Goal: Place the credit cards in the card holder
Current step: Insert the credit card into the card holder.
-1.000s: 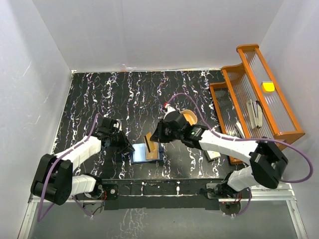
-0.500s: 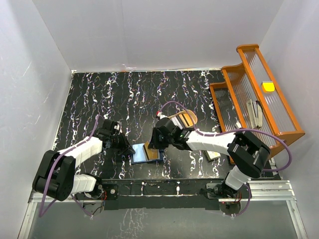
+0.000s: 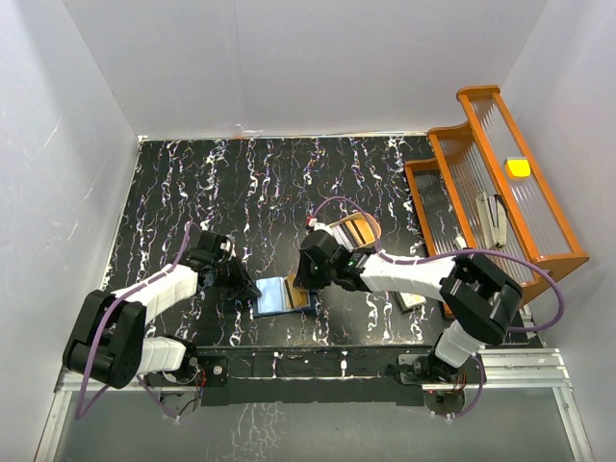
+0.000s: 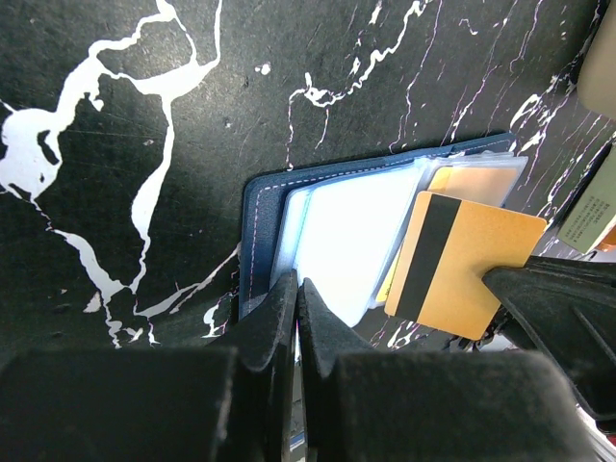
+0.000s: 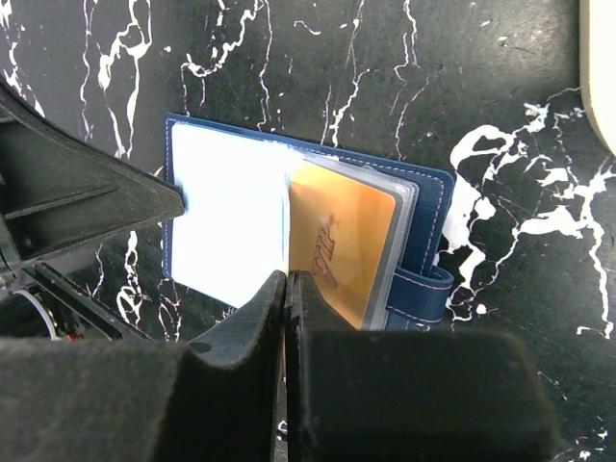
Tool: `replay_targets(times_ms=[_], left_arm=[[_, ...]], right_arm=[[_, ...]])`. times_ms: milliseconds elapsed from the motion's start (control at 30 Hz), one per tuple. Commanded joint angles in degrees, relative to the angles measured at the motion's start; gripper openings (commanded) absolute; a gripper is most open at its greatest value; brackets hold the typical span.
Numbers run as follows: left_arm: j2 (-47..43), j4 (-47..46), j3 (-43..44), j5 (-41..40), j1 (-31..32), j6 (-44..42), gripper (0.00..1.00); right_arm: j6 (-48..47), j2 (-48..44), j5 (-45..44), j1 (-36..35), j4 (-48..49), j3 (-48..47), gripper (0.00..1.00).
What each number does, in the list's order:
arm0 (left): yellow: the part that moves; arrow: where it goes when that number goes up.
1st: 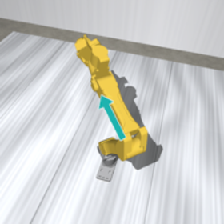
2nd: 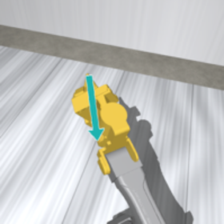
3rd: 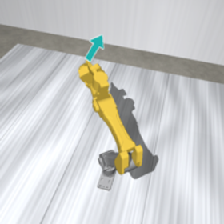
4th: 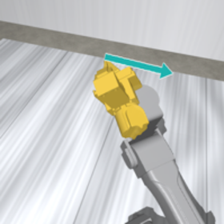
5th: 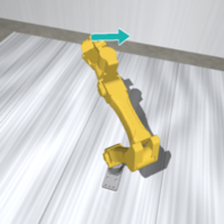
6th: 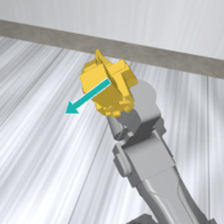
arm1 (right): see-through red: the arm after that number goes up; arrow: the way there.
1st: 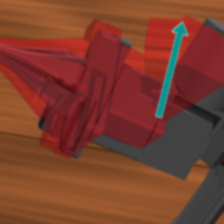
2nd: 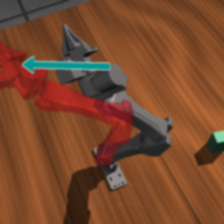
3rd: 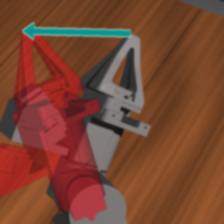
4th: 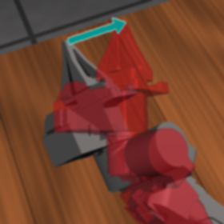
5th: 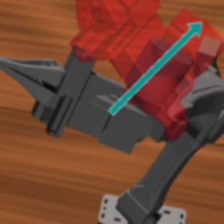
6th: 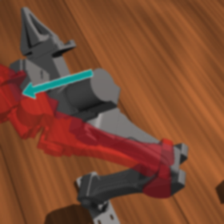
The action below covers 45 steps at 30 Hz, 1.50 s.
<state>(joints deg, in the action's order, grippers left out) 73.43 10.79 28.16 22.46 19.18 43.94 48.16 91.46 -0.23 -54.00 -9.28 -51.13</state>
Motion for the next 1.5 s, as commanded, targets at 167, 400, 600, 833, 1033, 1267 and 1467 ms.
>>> replay_targets(times_ms=[167, 400, 600, 833, 1033, 1267, 1467], left_arm=[[-0.90, 2.05, -0.54, -1.22, -0.37, -0.04, 0.00], [-0.51, 1.25, -1.01, -1.02, -0.37, 0.56, 0.00], [-0.03, 0.73, -1.12, -0.75, -0.37, 0.88, 0.00], [-0.07, 0.51, -1.53, -0.66, -0.36, 0.79, 0.00], [-0.04, 0.38, -1.80, -0.57, -0.37, 0.79, 0.00], [-0.17, 0.92, -1.62, -0.73, -0.37, 0.71, 0.00], [-0.73, 1.47, -1.72, -1.28, -0.37, 0.70, 0.00]], right_arm=[[-0.47, -1.89, -3.28, -0.82, -1.44, -1.36, 0.00], [2.34, -2.12, 0.82, -0.89, 6.26, 0.74, 0.00], [3.16, -1.84, 0.03, -0.91, 8.52, 2.15, 0.00], [3.23, -1.49, 0.88, -0.89, 11.31, 3.27, 0.00], [3.09, -0.87, 1.73, -0.93, 13.16, 4.09, 0.00], [4.04, 0.42, 1.53, -0.89, 14.26, 4.99, 0.00], [4.84, -0.93, -0.94, -0.89, 12.95, 5.78, 0.00]])
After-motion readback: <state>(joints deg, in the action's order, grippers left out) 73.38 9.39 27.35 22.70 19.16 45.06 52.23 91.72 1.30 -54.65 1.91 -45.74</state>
